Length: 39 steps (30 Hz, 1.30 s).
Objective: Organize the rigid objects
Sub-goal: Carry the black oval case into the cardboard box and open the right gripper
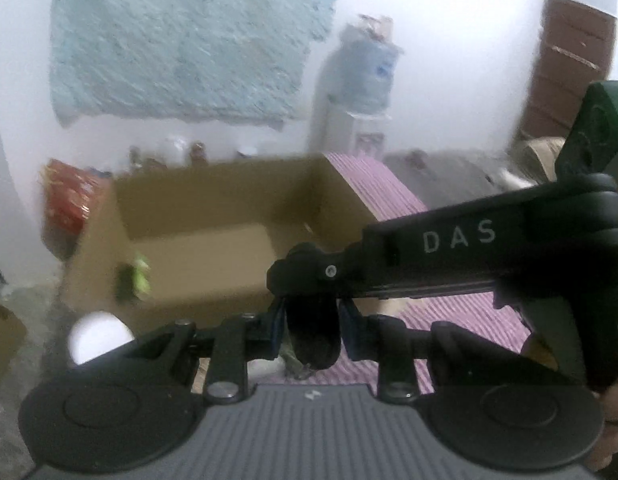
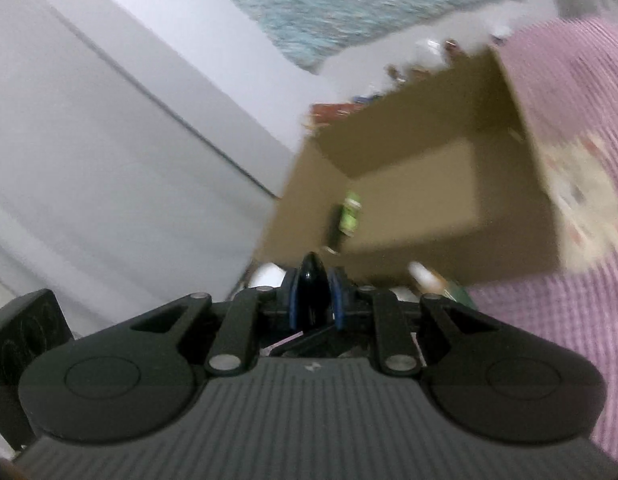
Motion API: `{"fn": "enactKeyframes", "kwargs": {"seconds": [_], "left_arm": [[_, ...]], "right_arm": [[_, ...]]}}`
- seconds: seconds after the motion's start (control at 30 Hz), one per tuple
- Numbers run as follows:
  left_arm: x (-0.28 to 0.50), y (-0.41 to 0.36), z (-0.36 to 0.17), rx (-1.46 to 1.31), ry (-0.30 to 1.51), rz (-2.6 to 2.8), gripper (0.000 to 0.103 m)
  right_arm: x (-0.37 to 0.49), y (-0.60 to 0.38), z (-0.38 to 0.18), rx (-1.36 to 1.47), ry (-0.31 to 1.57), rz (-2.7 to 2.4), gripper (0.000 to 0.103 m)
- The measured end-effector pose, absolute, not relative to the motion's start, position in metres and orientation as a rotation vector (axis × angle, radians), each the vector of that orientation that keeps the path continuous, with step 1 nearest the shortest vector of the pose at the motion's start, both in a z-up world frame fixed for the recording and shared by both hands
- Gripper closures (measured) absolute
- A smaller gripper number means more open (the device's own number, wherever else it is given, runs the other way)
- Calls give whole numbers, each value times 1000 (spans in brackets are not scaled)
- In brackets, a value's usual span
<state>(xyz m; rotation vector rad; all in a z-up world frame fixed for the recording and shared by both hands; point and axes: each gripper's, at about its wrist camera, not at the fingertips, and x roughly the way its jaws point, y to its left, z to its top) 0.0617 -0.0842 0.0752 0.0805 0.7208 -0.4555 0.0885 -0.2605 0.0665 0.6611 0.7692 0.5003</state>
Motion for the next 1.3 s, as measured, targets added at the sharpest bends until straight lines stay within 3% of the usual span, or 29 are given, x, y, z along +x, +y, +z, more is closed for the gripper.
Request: {"fn": "enactKeyframes", "kwargs": {"seconds": [0.23,0.57,0.7,0.9,0.97,1.03,1.13,1.3], "left_arm": [[141,-57,88,76,803,-367,73],[234,-27,35,53,1069,-329,73],[242,-27,24,91,1106,-320,73],[243,-30,23,134,1092,-298,64],[240,-28,26,121,1083,-294,61],[238,-27,30,113,1076,-292,60],[233,-26,38,99,1059,-291,59],[212,-25,59,75,1000,-299,58]], "right_arm": [[180,-221,86,639,861,564,88],[290,-211,11,819,1177,543,88],[309,-206,-10,846,1243,513,88],[321,-205,-31,889,1323,483,86],[318,-202,-35,907,1354,474,83],[317,-201,-38,910,1374,463,70],[317,-205,-35,918,1368,452,61],[300,-223,-16,938,1313,458,58]]}}
